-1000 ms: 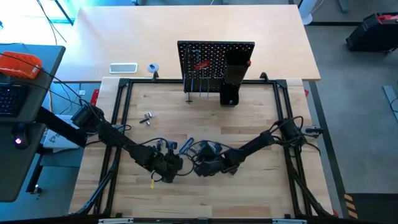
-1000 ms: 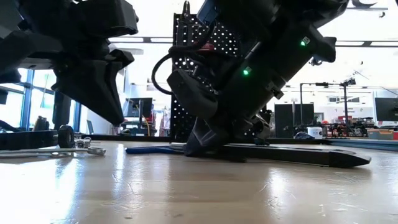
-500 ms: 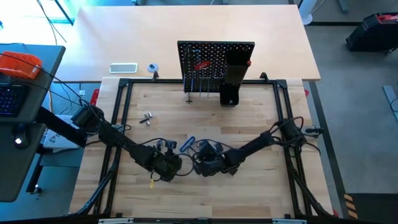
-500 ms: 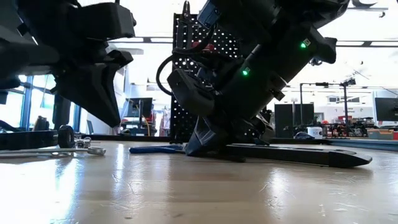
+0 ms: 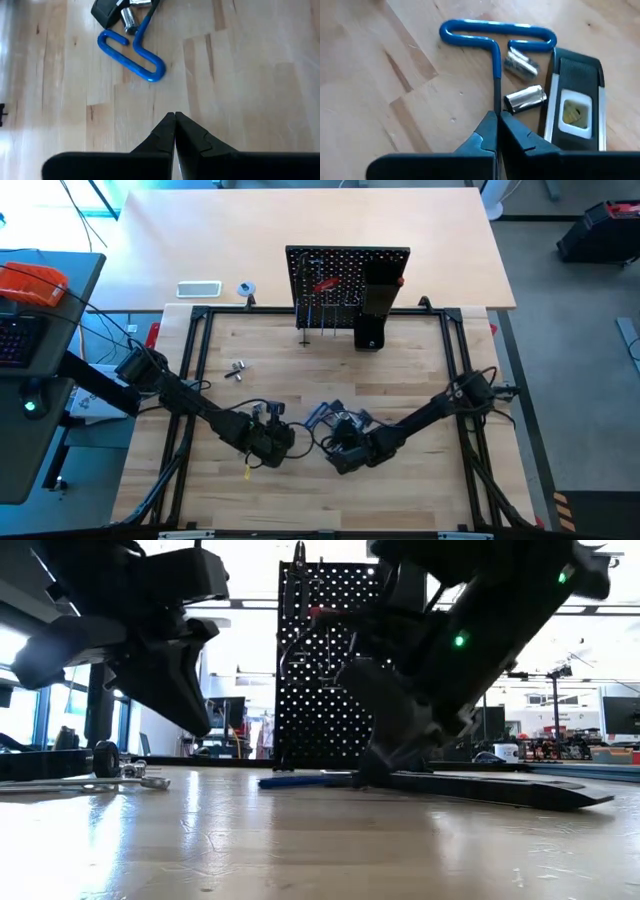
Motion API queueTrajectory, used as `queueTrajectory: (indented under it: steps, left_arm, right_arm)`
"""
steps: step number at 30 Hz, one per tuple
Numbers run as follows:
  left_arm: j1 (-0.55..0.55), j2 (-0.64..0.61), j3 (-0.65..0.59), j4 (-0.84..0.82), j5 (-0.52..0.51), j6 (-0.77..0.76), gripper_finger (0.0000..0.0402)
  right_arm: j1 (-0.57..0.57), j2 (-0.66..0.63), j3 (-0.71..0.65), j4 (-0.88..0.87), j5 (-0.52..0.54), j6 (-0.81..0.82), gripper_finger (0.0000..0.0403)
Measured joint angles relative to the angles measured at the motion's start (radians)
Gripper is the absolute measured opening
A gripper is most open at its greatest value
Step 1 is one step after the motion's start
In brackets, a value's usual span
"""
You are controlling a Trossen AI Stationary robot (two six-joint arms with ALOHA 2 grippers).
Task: Hang tools onto peg board
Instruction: Put the pick tool into the top black bin on the peg board
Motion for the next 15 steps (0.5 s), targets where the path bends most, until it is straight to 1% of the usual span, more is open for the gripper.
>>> queueTrajectory:
  steps: [8, 15]
  left_arm:
    - [0.006, 0.000, 0.000, 0.037, 0.003, 0.016, 0.0003]
    - [0.006, 0.000, 0.000, 0.036, 0.015, 0.017, 0.0003]
  right_arm:
    - [0.001, -0.008, 0.001, 0.001, 0.008, -0.033, 0.0003]
    - [-0.003, -0.008, 0.003, 0.014, 0.029, -0.061, 0.0003]
